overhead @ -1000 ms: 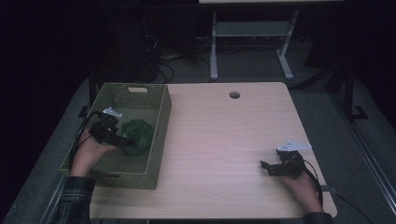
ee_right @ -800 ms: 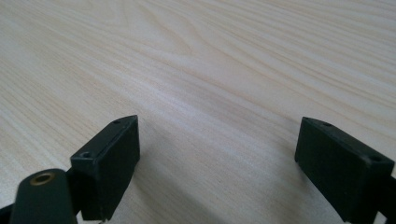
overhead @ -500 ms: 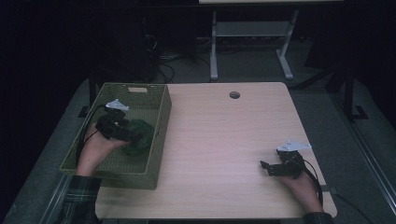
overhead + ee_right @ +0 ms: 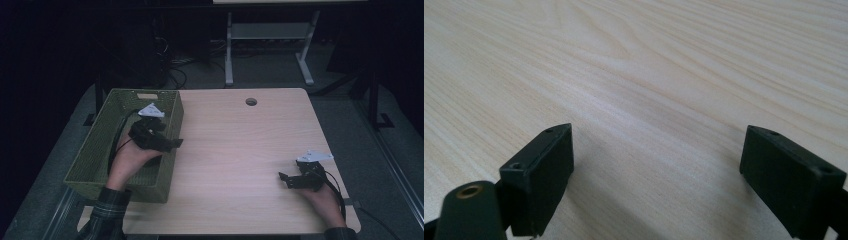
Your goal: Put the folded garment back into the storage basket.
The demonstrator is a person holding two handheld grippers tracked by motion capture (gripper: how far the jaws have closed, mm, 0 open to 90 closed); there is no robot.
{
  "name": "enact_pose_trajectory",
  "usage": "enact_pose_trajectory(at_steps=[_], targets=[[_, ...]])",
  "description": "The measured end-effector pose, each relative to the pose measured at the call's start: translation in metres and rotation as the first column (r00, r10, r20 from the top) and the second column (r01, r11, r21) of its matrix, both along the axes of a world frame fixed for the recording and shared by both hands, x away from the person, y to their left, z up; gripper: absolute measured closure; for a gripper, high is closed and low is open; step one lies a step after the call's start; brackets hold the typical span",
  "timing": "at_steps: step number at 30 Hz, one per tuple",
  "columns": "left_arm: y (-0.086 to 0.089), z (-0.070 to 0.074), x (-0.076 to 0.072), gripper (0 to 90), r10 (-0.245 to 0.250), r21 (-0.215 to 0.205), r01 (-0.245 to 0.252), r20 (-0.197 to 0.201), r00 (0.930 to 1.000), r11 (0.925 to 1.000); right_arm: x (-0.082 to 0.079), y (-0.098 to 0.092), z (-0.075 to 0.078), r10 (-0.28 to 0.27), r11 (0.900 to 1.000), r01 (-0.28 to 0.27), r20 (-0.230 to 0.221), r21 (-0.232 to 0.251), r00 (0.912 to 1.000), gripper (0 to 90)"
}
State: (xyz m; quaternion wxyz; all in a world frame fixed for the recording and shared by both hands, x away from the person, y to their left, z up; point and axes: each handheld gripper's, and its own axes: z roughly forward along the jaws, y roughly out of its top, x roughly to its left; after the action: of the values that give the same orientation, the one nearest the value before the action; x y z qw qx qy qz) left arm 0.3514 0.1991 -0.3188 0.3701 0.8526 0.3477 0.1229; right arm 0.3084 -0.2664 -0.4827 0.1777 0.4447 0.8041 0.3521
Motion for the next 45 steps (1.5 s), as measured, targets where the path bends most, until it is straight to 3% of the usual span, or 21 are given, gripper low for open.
enact_pose_trajectory(at_steps=[13, 23, 26, 28, 37, 45], targets=[[-0.067, -0.019, -0.009, 15.0, -0.106, -0.036, 0.107, 0.018, 0.9942, 0.9937, 0.000, 0.000, 0.000, 0.002, 1.000, -0.002, 0.001, -0.001, 1.0000, 13.6], [-0.097, -0.051, -0.014, 15.0, -0.137, -0.027, 0.138, 0.022, 0.9903, 0.9901, 0.000, 0.000, 0.000, 0.000, 1.000, 0.000, 0.000, 0.000, 1.0000, 13.6], [-0.102, -0.062, -0.014, 14.9, -0.143, -0.019, 0.144, 0.025, 0.9894, 0.9895, 0.000, 0.000, 0.000, 0.001, 1.000, -0.001, 0.000, 0.000, 1.0000, 13.6], [-0.105, -0.071, -0.013, 15.0, -0.138, 0.009, 0.137, 0.039, 0.9897, 0.9905, 0.000, 0.000, 0.000, 0.000, 1.000, 0.000, 0.000, 0.000, 1.0000, 13.6], [-0.109, -0.109, -0.012, 15.0, -0.113, 0.017, 0.112, 0.059, 0.9919, 0.9936, 0.000, 0.000, 0.000, 0.001, 1.000, -0.001, 0.000, -0.001, 1.0000, 13.5], [-0.108, -0.137, -0.008, 14.2, -0.092, 0.043, 0.090, 0.043, 0.9948, 0.9950, 0.000, 0.000, 0.000, 0.001, 1.000, -0.001, 0.001, -0.002, 1.0000, 13.6]])
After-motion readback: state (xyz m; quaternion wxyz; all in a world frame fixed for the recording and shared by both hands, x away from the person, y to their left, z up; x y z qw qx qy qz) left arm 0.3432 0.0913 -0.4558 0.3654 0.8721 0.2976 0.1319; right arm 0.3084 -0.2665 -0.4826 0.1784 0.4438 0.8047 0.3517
